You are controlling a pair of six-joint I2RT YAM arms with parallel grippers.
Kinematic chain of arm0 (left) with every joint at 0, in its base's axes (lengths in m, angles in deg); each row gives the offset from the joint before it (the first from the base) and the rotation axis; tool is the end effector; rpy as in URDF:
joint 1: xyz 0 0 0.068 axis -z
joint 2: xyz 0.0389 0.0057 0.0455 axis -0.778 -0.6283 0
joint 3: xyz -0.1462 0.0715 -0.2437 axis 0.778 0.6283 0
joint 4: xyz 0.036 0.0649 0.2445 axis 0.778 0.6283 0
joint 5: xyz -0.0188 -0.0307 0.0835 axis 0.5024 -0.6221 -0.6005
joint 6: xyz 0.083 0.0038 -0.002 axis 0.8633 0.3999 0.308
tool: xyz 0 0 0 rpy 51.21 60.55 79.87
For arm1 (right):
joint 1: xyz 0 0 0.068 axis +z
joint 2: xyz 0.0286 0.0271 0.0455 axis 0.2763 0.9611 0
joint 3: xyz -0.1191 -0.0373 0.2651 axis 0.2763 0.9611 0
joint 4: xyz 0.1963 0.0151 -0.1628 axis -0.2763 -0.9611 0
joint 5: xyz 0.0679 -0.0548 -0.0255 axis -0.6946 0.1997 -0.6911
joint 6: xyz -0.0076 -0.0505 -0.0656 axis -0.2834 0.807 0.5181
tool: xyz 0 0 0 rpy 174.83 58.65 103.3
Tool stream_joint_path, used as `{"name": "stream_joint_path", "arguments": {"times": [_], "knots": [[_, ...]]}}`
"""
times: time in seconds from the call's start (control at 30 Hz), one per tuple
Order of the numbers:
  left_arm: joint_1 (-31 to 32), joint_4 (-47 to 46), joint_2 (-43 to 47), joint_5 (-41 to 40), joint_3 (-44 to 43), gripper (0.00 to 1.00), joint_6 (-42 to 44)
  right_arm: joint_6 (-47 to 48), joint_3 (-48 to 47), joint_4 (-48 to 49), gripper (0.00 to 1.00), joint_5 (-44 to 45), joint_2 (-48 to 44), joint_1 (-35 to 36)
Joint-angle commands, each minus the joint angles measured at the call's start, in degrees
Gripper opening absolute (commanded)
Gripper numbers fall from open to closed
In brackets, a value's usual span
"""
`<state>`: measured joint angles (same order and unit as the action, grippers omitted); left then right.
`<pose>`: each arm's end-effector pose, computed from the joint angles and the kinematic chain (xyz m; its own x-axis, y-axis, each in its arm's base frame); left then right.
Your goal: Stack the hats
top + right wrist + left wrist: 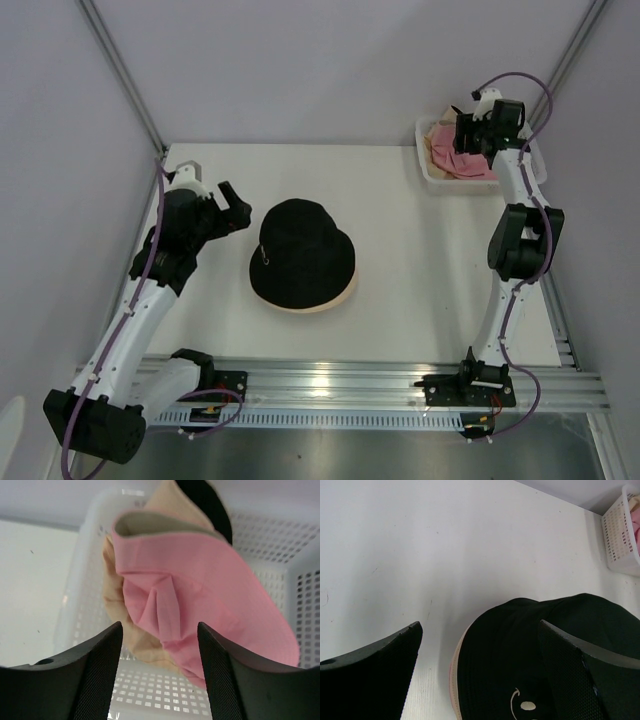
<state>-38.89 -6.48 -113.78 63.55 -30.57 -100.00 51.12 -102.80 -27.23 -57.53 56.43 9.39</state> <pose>0.2259 -0.0440 0.3446 -0.4189 -0.3471 -0.8391 -0.0313 0.9290 -0.3687 0.5553 -0.0479 0.3021 -0.4248 -0.1521 -0.8924 -0.1822 0.9800 -0.0803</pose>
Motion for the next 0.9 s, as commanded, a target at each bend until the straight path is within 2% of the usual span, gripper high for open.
{"name": "stream_joint_path", "arguments": {"times": [0.0,0.33,0.47,0.57,0.6,0.67,0.7,0.73,0.87], "knots": [[-0.7,-1.1,1.2,0.6,0.4,0.99,1.0,3.1,0.8,-3.5,0.65,2.0,2.6,0.2],[-0.9,-1.6,-1.9,0.8,-0.7,1.0,0.4,6.4,-1.7,-3.3,0.67,5.8,9.6,0.7],[-1.0,-1.6,-3.5,0.4,-1.7,1.0,0.5,6.6,-2.8,-0.6,0.67,15.4,11.6,1.1],[-1.1,-1.8,-4.8,0.6,-2.1,1.0,0.3,6.3,-3.4,1.0,0.55,16.6,12.3,1.0],[-1.1,-1.8,-5.2,0.8,-2.5,1.0,0.2,6.1,-3.5,1.4,0.43,16.6,12.6,0.9],[-1.1,-2.1,-6.1,1.0,-2.8,1.0,-0.1,6.1,-3.5,2.9,0.28,16.4,12.8,0.9],[-1.1,-2.1,-6.4,1.0,-3.1,0.99,-0.1,6.0,-3.7,3.3,0.09,16.3,12.7,0.9],[-1.1,-2.1,-6.8,1.2,-3.2,0.99,-0.1,5.5,-4.0,3.9,0.0,15.8,12.6,1.0],[-1.1,-2.3,-7.4,1.4,-4.1,1.0,-0.2,2.9,-4.7,4.9,0.0,11.6,9.8,0.8]]}}
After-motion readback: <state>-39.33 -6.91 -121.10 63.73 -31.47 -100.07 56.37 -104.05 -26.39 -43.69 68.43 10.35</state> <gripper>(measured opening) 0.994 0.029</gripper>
